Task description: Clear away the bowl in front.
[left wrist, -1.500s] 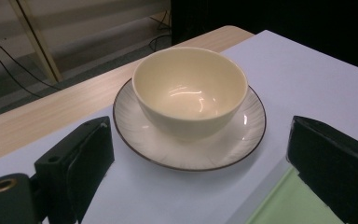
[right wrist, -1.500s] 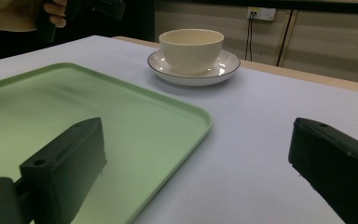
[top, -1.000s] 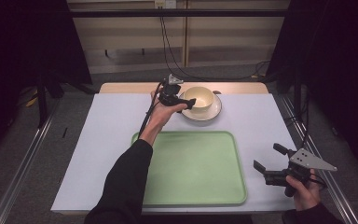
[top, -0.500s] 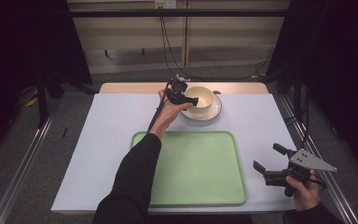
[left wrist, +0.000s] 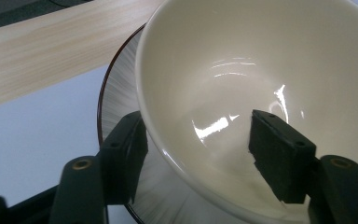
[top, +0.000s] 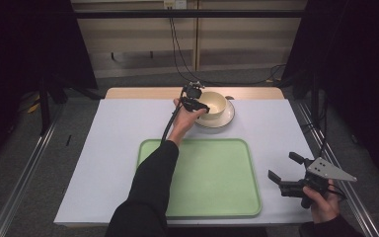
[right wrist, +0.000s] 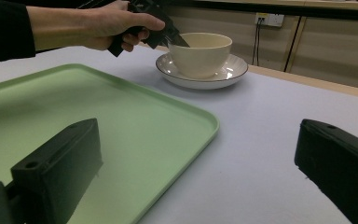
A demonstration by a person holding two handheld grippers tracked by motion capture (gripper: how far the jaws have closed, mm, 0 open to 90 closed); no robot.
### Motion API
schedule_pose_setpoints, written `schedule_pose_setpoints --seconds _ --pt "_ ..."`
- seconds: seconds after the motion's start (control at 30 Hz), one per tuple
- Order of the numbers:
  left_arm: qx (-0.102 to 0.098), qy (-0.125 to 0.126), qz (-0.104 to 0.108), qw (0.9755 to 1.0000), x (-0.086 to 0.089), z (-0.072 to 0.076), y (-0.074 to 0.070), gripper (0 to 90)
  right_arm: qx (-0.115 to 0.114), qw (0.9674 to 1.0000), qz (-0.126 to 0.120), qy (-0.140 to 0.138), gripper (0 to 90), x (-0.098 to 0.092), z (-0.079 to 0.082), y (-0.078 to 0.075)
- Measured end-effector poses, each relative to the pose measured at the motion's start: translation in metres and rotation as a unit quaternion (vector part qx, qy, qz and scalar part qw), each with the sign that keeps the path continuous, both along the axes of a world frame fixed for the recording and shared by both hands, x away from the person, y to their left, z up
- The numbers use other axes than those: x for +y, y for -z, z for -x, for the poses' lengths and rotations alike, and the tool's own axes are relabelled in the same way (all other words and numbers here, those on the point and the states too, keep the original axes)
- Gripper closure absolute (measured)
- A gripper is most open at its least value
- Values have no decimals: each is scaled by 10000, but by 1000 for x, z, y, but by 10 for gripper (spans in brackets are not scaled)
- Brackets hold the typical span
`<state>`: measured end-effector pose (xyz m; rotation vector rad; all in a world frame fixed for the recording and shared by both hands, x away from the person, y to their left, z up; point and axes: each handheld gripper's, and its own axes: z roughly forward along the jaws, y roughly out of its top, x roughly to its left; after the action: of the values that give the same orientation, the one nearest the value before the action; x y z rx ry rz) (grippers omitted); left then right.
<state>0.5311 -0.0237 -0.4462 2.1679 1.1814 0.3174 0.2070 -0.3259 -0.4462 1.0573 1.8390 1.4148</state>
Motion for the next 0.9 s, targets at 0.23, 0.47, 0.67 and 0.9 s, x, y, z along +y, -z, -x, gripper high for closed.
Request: schedule_pose_setpoints --seconds 0.23,0.47,0.67,0.9 --pt "217 -181 56 9996 1 -2 -1 515 7 10000 -31 12 3 0 0 0" --pt "464 -186 29 9987 3 -5 -2 587 5 10000 -15 3 2 0 0 0" --pt "511 -273 101 9983 2 -6 2 671 20 10000 -25 9 2 0 0 0" --pt "623 -443 238 9968 -1 -4 6 738 -7 10000 -30 18 2 -1 0 0"
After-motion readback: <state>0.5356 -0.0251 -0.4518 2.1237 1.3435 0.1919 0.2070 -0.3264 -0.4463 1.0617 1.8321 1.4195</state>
